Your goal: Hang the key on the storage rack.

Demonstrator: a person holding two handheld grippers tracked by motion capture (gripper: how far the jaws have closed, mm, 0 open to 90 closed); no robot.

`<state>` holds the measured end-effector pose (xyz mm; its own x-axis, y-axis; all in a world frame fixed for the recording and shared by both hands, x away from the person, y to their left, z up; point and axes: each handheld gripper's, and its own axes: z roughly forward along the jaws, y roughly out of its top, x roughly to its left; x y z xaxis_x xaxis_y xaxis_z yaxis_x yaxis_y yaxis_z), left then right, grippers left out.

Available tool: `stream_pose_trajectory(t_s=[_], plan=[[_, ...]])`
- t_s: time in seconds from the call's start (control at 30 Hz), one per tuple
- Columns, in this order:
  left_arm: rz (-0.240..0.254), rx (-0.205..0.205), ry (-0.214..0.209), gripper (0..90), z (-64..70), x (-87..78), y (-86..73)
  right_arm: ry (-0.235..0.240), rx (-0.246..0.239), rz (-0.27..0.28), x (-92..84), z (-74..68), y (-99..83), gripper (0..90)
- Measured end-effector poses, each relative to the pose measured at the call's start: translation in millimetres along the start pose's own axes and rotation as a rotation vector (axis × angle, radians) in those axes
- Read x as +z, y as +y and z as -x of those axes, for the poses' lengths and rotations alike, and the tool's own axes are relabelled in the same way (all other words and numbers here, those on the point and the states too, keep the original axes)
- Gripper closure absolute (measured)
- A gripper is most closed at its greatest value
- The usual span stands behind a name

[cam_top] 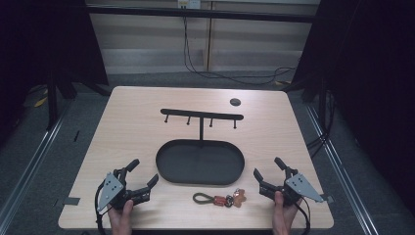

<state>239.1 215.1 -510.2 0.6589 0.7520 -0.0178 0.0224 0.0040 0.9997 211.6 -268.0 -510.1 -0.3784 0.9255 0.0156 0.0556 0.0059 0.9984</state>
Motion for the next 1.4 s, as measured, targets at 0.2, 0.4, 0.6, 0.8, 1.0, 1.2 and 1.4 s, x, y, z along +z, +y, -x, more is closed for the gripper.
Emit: stream_pose_trajectory(t_s=[0.2,0.4,0.6,0.8,1.0,1.2,1.4], plan=[[-0.005,0.009,0.004,15.6,-0.4,-0.4,0.2,-0.011,0.037,-0.033,2.0,3.9,1.2,13.8],[-0.001,-0.001,0.006,15.6,0.4,0.4,0.0,-0.021,0.031,-0.064,3.6,2.7,2.2,23.9],[-0.003,0.010,0.001,15.6,-0.1,-0.3,0.1,-0.002,0.025,-0.112,7.3,-1.6,3.9,32.2],[-0.004,0.010,0.001,15.6,-0.1,-0.3,0.2,0.079,0.042,-0.147,9.5,-8.4,13.5,44.9],[-0.003,0.009,-0.002,15.6,-0.2,-0.2,0.2,0.182,0.042,-0.225,9.1,-14.3,23.7,52.6],[-0.003,0.008,-0.001,15.6,-0.2,-0.2,0.2,0.261,0.025,-0.335,19.4,-27.1,37.1,45.4],[-0.006,0.008,-0.002,15.6,-0.3,-0.3,0.2,0.308,0.000,-0.352,28.8,-37.0,46.2,52.3]])
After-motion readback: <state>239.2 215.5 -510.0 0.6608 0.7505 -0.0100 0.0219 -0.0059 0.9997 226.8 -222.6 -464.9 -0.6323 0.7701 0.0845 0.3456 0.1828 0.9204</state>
